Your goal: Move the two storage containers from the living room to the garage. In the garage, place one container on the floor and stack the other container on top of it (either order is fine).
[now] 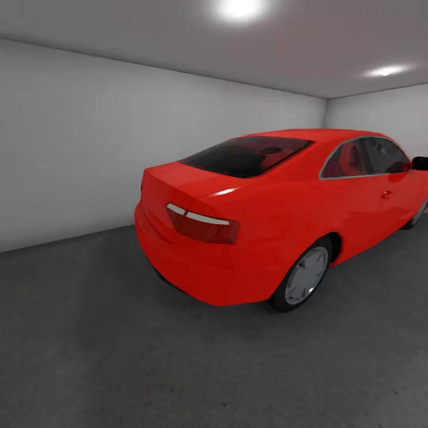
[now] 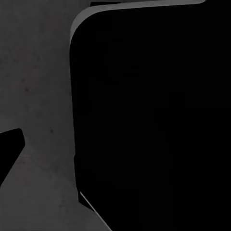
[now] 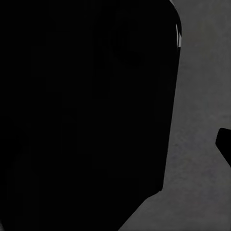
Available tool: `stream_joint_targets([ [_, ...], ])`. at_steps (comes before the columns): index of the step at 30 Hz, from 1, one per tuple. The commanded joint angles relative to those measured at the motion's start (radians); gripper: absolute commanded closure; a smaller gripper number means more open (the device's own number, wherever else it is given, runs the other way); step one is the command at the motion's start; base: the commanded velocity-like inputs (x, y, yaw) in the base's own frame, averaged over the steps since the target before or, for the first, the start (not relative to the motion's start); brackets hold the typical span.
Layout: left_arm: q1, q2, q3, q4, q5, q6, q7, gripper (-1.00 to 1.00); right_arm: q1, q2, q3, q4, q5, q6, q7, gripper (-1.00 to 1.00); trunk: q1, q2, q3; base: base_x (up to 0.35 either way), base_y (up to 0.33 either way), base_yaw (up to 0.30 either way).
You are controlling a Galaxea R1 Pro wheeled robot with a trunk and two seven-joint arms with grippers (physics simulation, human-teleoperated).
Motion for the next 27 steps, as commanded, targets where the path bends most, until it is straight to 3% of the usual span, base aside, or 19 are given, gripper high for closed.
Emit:
stream_joint_targets([
  [1,0.000,0.000,0.000,0.000,0.000,-0.002,0.000,-1.00,0.000,0.000,0.001,0.000,0.001,0.000,0.001,-1.00,0.000,0.000,-0.001,0.000,0.000,0.000],
  [11,0.000,0.000,-0.001,0.000,0.000,-0.002,0.000,-1.00,0.000,-0.007,0.000,0.000,0.000,-0.002,-0.003,-1.00,0.000,0.000,-0.001,0.000,0.000,-0.040],
  [27,0.000,0.000,-0.001,0.000,0.000,-0.002,0.000,-1.00,0.000,-0.005,-0.002,0.000,0.002,-0.003,-0.003,-1.00,0.000,0.000,-0.001,0.000,0.000,-0.271],
])
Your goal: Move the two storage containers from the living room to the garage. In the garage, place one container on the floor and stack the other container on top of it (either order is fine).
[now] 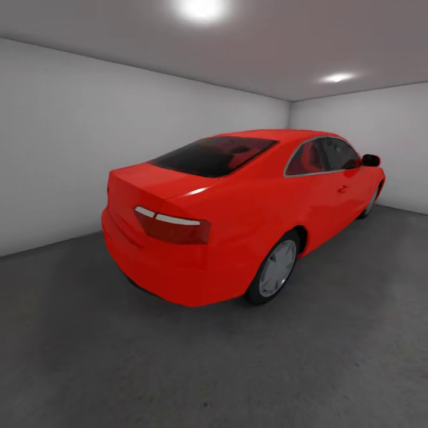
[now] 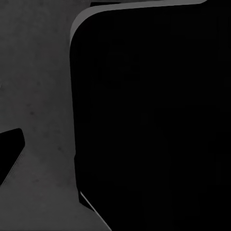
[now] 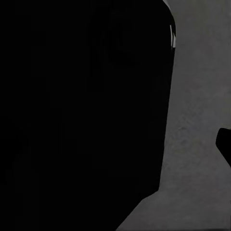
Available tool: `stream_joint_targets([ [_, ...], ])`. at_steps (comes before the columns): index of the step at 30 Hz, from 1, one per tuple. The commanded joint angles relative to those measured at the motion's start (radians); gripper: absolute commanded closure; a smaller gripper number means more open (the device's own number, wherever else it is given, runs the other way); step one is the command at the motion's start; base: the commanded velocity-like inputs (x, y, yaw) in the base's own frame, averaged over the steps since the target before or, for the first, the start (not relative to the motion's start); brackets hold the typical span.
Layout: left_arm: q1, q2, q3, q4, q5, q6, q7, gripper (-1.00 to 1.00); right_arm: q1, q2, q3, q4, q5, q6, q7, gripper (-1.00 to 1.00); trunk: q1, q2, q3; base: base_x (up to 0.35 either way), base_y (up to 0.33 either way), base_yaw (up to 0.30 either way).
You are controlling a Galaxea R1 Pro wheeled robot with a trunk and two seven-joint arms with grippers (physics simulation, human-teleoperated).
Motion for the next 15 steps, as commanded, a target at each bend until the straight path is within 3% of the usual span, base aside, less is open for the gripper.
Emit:
stream_joint_targets([
  [1,0.000,0.000,0.000,0.000,0.000,-0.002,0.000,-1.00,-0.001,-0.001,0.000,0.000,0.001,-0.001,0.000,-1.00,0.000,0.000,-0.001,0.000,0.000,-0.286],
  [15,0.000,0.000,0.000,0.000,0.000,-0.002,0.000,-1.00,-0.001,-0.005,0.002,0.000,0.000,-0.031,0.000,-1.00,0.000,0.000,-0.001,0.000,0.000,-0.286],
])
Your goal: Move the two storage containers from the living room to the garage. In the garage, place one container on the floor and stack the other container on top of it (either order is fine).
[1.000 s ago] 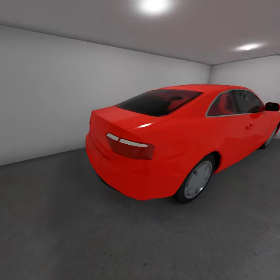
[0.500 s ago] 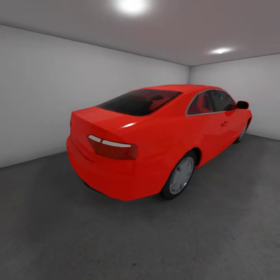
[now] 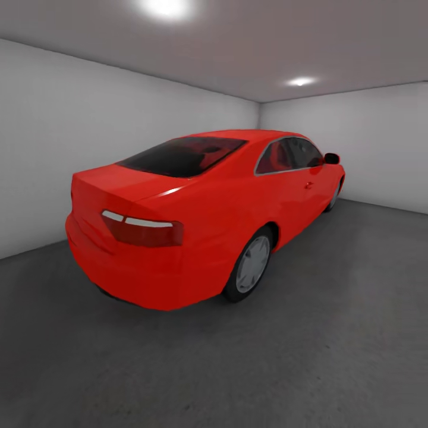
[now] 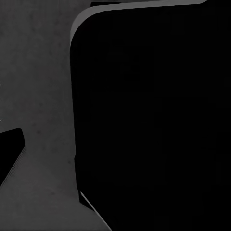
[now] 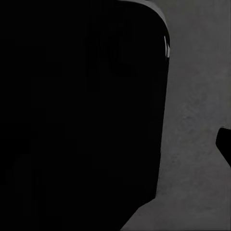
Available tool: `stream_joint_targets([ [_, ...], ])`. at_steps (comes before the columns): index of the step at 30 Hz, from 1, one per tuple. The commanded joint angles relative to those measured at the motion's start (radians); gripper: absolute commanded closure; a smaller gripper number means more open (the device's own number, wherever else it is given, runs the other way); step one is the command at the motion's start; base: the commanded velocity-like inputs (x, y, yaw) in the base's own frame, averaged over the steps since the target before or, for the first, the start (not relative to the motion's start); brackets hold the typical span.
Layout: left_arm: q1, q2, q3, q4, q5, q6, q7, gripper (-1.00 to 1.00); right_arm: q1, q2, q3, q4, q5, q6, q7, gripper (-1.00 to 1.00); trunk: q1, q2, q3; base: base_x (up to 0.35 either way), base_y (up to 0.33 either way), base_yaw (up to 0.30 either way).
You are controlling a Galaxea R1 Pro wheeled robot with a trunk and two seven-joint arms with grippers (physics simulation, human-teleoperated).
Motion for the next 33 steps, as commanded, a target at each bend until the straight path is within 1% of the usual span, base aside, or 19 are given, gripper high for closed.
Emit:
stream_joint_targets([
  [1,0.000,0.000,0.000,0.000,0.000,-0.002,0.000,-1.00,-0.001,0.000,0.000,0.001,0.001,-0.003,0.000,-1.00,0.000,0.000,-0.001,0.000,0.000,-0.286],
  [33,0.000,0.000,0.000,0.000,0.000,-0.002,0.000,-1.00,-0.001,0.000,0.000,0.001,0.001,-0.004,0.000,-1.00,0.000,0.000,0.012,0.000,0.000,-0.270],
])
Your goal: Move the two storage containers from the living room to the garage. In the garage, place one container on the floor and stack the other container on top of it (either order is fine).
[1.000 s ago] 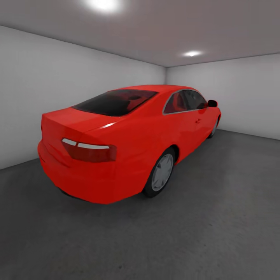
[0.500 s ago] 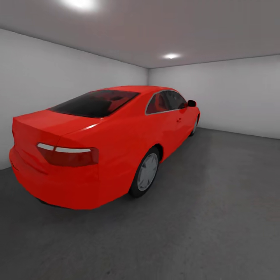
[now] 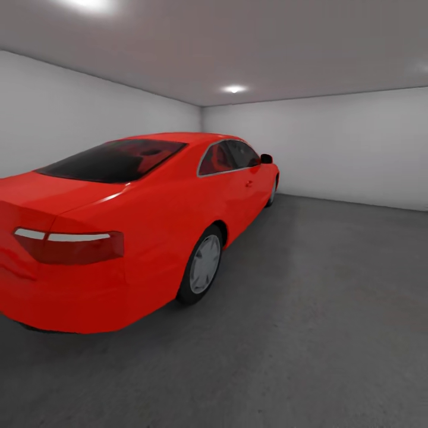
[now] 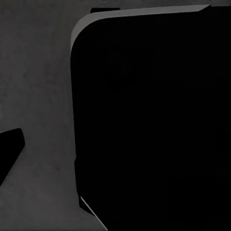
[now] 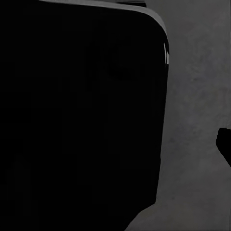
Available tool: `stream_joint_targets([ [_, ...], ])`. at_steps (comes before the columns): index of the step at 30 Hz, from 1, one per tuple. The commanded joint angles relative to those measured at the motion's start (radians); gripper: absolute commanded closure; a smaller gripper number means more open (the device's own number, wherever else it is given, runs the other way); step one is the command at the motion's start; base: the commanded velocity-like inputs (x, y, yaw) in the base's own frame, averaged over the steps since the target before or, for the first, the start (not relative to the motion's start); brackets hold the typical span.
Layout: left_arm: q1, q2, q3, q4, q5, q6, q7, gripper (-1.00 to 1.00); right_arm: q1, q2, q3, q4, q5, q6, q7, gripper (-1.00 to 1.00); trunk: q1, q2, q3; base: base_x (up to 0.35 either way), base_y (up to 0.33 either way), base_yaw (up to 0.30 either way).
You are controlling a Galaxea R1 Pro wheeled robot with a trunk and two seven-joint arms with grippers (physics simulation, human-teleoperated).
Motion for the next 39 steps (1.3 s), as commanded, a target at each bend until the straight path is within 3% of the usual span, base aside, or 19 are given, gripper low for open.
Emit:
stream_joint_targets([
  [1,0.000,0.000,0.000,0.000,0.000,-0.002,0.000,-1.00,-0.001,0.000,0.000,0.001,0.001,-0.003,0.000,-1.00,0.000,0.000,0.000,0.000,0.000,-0.258],
  [35,0.000,-0.006,0.002,0.000,0.003,-0.018,0.000,-1.00,-0.001,0.002,-0.001,0.001,0.001,-0.004,0.000,-1.00,0.000,0.000,0.017,0.000,0.000,-0.258],
  [39,0.000,-0.009,0.007,-0.016,0.018,-0.022,0.001,-1.00,-0.001,0.001,-0.001,0.001,-0.002,-0.008,0.000,-1.00,0.000,0.000,0.019,0.000,0.000,-0.258],
])
